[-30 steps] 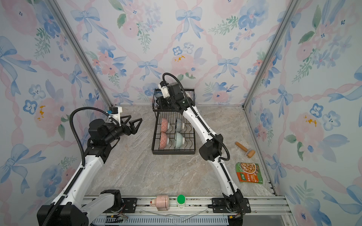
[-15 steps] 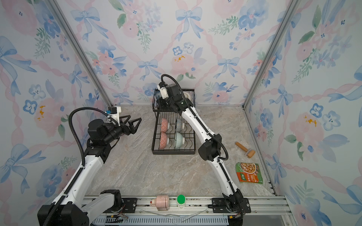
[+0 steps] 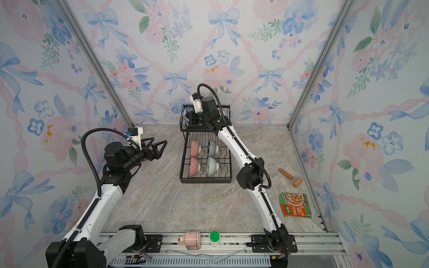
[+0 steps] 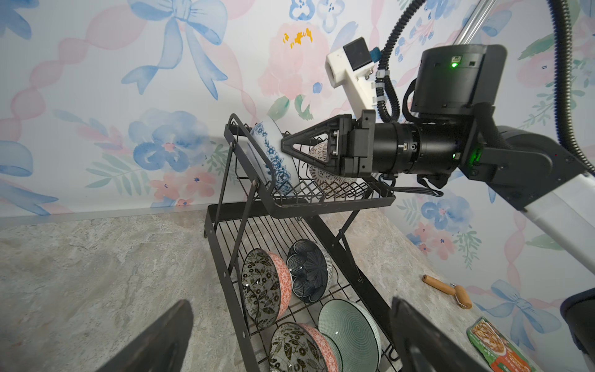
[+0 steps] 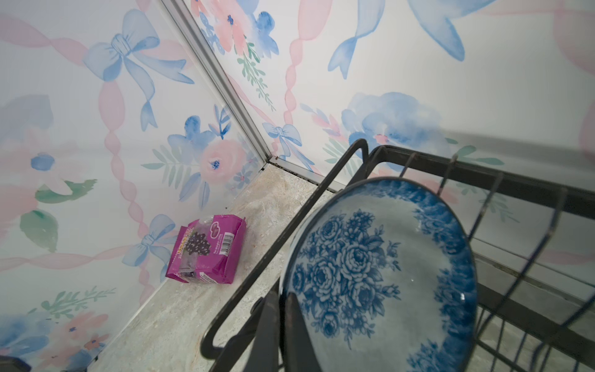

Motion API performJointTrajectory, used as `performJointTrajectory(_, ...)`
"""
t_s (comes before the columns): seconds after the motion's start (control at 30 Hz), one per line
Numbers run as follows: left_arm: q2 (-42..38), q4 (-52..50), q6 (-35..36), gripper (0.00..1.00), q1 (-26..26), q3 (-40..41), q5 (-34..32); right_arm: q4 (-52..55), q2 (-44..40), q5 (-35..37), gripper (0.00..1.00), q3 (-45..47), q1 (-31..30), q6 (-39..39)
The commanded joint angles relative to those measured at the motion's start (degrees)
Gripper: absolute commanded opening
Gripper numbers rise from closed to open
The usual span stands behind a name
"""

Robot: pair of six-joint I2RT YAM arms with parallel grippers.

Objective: Load bowls into a dish rack
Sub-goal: Pick up the bowl from the dish rack.

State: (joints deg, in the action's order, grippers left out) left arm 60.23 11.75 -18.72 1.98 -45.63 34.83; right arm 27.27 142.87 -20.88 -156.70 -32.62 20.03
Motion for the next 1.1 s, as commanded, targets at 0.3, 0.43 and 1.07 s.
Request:
performJointTrajectory(0.3, 0.16, 1.17, -0.70, 0.98, 0.66, 0.36, 0.83, -18.84, -7.48, -5.13, 0.00, 12.78, 1.83, 18.91)
performJointTrajectory(0.43, 0.23, 1.17, -0.70, 0.98, 0.68, 0.28, 0.85, -23.05, -10.38, -4.22, 0.00, 18.06, 2.12, 20.58)
performJointTrajectory(1.07, 0.29, 1.44, -1.19, 0.98, 0.67, 0.33, 1.38, -52.91, -20.05, 0.09, 0.00, 42.40, 5.49, 38.53)
